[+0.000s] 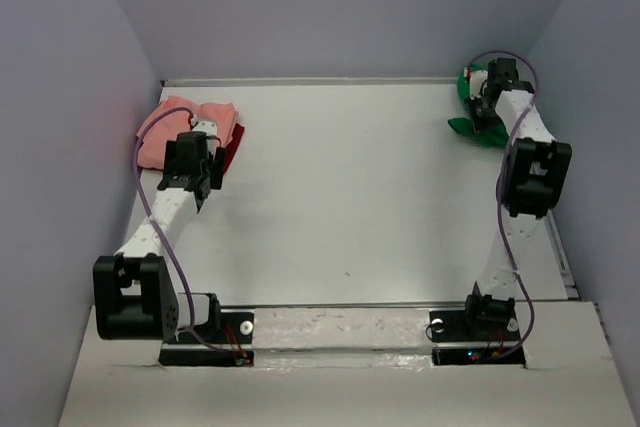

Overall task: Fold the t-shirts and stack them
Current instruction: Grab the tshirt from the pile

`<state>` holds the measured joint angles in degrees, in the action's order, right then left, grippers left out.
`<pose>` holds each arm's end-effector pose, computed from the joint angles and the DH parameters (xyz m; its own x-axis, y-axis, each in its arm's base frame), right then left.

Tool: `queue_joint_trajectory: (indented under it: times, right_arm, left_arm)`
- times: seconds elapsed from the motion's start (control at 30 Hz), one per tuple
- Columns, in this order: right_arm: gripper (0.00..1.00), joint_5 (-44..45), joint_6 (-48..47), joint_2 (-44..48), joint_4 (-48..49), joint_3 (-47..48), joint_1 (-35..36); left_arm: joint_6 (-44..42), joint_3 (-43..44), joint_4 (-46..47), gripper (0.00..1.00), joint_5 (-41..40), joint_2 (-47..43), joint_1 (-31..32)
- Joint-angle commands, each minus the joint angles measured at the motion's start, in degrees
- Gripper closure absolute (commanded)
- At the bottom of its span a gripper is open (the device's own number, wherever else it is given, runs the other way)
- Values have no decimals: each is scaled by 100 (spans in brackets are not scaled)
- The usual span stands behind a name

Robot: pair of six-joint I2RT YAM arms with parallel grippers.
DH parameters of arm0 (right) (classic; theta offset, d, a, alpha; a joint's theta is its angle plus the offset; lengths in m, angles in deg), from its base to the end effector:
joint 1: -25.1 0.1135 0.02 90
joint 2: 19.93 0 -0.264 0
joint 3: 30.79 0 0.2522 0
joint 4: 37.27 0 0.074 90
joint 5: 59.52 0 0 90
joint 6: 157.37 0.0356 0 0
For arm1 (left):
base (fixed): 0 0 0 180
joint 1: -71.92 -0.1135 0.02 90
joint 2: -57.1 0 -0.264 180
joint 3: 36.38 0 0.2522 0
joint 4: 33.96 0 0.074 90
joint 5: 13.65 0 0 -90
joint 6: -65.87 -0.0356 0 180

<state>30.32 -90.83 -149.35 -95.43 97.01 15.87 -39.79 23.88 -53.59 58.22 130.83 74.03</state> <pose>0.4885 -0.0793 0.2156 -0.8457 -0.2659 -0.4627 -0.1937 0.9608 -0.1982 0.2818 0.0007 0.2493 -0.5863 0.2783 -0.7608 -0.0698 0.9183 0.3897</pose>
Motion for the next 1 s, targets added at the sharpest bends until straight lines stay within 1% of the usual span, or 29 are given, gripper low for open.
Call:
queue_joint_trajectory:
  times: [0.0, 0.03, 0.07, 0.1, 0.13, 0.2, 0.27, 0.33, 0.43, 0.5, 0.67, 0.8, 0.9, 0.97]
  right_arm:
    - [100, -1213, -404, 2362, -1138, -697, 772]
    - [100, -1318, -457, 2709, -1263, -995, 1113]
    - [100, -1354, -440, 3051, -1368, -1119, 1282]
    - [100, -1511, -440, 3647, -1578, -1182, 1440]
    - [100, -1652, -422, 3905, -1702, -1191, 1538]
    - [100, -2143, -273, 4449, -2106, -1016, 1652]
    - [100, -2338, -220, 4662, -2483, -570, 1653]
    - [100, -2453, -185, 4917, -2608, -287, 1653]
    - [100, -2173, -80, 5067, -2548, -250, 1653]
    - [100, -1814, -9, 5085, -2311, -469, 1653]
    - [100, -1312, 105, 4849, -1880, -1066, 1653]
    - [100, -978, 105, 4874, -1651, -1523, 1653]
    - [100, -705, 88, 4936, -1449, -1726, 1653]
    - [100, -678, 70, 4936, -1440, -1745, 1653]
  left_arm:
    - [-25, 105, 51, 6, 266, -518, -35]
    - [-25, 87, 59, 5, 397, -579, -53]
    - [-33, 61, 68, 3, 468, -623, -61]
    - [-42, 35, 68, 2, 521, -650, -79]
    - [-42, 17, 86, 1, 660, -667, -96]
    - [-51, 8, 68, 1, 837, -738, -140]
    - [-51, 17, 51, 1, 977, -816, -167]
    - [-60, -1, 51, 1, 1083, -878, -167]
    - [-69, -1, 16, 1, 1162, -878, -202]
    - [-60, -1, 7, 1, 1180, -878, -369]
    - [-60, 8, -28, 1, 1330, -887, -413]
    - [-60, 26, -55, 1, 1426, -922, -422]
    - [-60, 17, -46, 1, 1444, -914, -422]
    - [-60, 8, -46, 1, 1444, -913, -422]
